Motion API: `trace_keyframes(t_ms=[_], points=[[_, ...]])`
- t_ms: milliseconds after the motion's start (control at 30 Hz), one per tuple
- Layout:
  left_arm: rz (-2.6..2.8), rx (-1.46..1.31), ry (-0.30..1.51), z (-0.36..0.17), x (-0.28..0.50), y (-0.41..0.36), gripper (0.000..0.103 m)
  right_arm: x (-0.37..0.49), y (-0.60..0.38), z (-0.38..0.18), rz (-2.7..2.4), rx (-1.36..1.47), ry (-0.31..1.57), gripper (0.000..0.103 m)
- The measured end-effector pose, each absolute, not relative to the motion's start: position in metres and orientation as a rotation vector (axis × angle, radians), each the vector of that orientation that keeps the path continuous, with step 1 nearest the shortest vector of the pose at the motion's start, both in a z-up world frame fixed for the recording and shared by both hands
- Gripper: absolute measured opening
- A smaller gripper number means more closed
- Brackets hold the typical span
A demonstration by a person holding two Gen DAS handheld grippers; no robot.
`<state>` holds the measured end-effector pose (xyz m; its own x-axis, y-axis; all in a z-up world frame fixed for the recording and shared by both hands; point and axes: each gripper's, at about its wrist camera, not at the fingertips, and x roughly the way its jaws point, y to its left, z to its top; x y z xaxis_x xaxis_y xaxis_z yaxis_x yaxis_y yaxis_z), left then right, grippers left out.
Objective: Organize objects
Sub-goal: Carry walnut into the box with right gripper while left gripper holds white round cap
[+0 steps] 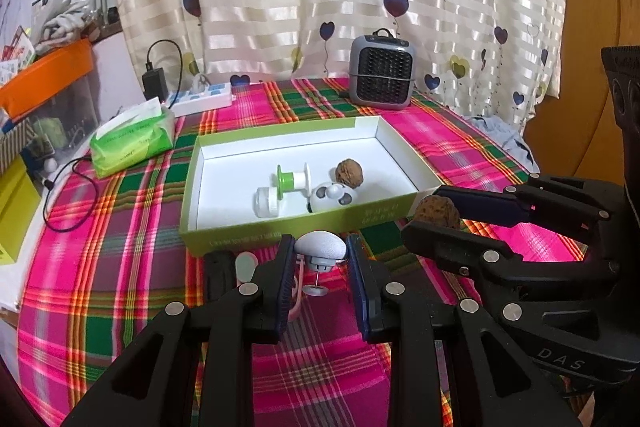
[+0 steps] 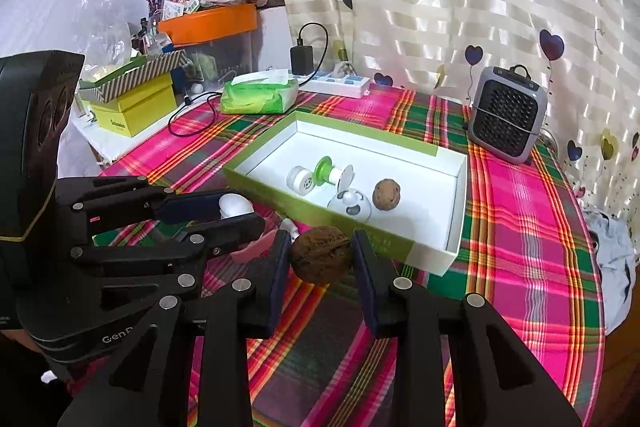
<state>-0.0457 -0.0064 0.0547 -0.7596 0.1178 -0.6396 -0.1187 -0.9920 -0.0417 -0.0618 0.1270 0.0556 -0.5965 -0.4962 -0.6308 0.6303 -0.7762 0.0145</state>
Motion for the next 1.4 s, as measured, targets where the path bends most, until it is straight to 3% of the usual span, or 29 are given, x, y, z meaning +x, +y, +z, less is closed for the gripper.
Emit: trace_keyframes(t_ms=[833,1400], points=[[2.84,-1.051,0.002,0.06,-0.088,-0.018,0.024,-0.104,0.113,0.06,-2.313,0.844,0.277,0.032],[2.821,-1.097,0.009,0.042,-0.133,-0.021,0.024,-0.152,0.106,0.03,-2.301,0.936,0.278,0.033]])
